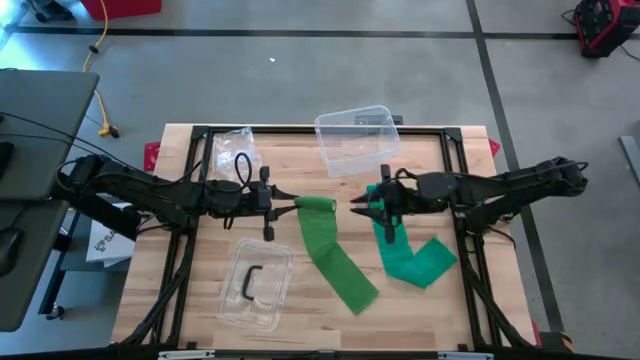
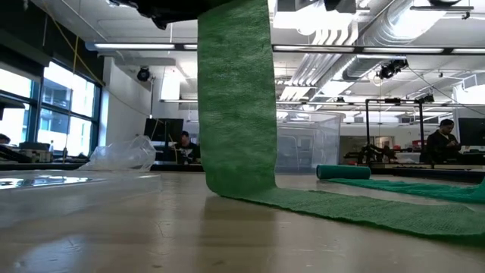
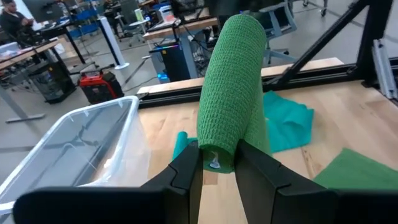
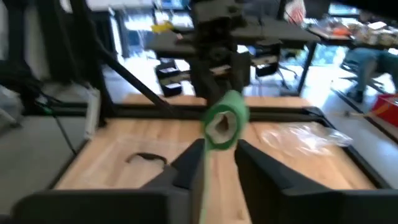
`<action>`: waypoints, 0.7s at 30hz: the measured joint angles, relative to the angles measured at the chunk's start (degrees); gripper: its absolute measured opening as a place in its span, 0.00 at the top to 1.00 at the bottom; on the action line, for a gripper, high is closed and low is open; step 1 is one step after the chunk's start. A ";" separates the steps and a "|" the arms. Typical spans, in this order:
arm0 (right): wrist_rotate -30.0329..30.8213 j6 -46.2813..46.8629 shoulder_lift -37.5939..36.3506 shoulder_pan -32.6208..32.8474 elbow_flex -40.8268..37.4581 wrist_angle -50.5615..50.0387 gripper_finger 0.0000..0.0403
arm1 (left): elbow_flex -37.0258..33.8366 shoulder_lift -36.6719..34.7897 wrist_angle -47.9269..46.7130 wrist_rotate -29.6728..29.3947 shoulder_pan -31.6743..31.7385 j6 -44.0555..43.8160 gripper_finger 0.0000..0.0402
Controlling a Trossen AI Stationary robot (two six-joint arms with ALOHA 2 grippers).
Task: Roll bandage
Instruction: Roll the green bandage
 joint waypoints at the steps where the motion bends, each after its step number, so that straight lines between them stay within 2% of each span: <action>1: 0.07 -0.77 1.05 -0.10 1.94 -2.33 0.73 | 0.00 0.00 0.05 0.03 -0.22 0.01 0.81; 4: -0.88 -3.50 4.57 0.82 6.59 -6.80 0.68 | 0.00 0.00 0.07 -0.27 -0.76 0.01 0.81; 8: -1.15 -6.70 9.09 3.11 8.80 -7.88 0.67 | 0.00 0.00 0.09 -0.87 -0.96 -0.43 0.81; 16: 14.42 -8.35 12.27 6.56 9.06 -5.05 0.67 | 0.00 0.00 -0.15 -2.68 -0.94 -1.46 0.81; 21: 16.78 -8.19 12.22 7.06 9.06 -2.93 0.67 | 0.00 0.00 -0.41 -3.19 -1.12 -1.87 0.81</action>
